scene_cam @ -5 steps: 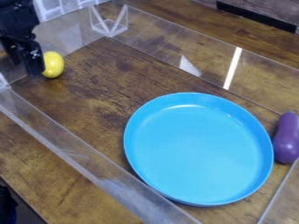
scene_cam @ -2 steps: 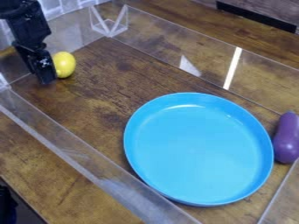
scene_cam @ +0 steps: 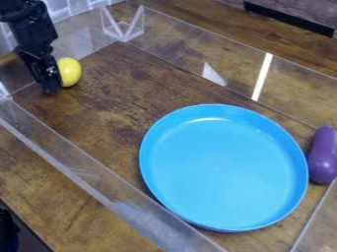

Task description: Put the lemon on the blue tray

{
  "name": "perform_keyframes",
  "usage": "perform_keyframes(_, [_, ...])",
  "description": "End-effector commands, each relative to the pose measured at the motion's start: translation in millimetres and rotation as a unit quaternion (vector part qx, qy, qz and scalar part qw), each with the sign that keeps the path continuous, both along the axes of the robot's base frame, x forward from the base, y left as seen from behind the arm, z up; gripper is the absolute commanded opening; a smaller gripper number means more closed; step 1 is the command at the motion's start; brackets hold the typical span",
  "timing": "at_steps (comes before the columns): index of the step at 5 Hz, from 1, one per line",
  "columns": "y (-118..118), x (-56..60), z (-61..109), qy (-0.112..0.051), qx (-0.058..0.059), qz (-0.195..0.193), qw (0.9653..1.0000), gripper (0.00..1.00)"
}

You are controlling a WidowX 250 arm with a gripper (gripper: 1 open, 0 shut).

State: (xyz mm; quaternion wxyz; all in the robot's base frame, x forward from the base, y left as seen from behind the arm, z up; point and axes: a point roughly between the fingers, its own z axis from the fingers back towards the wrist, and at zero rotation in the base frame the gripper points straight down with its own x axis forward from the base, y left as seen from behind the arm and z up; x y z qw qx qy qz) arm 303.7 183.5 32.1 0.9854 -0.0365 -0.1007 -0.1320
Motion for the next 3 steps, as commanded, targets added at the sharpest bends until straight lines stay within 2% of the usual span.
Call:
perform_keyframes(1, [-8.0, 11.1, 11.9, -0.017, 0.007, 0.017, 0.9997, 0.00])
perform_keyframes(3, [-1.3, 1.7, 5.3, -0.028, -0.013, 0.048, 0.9984, 0.00])
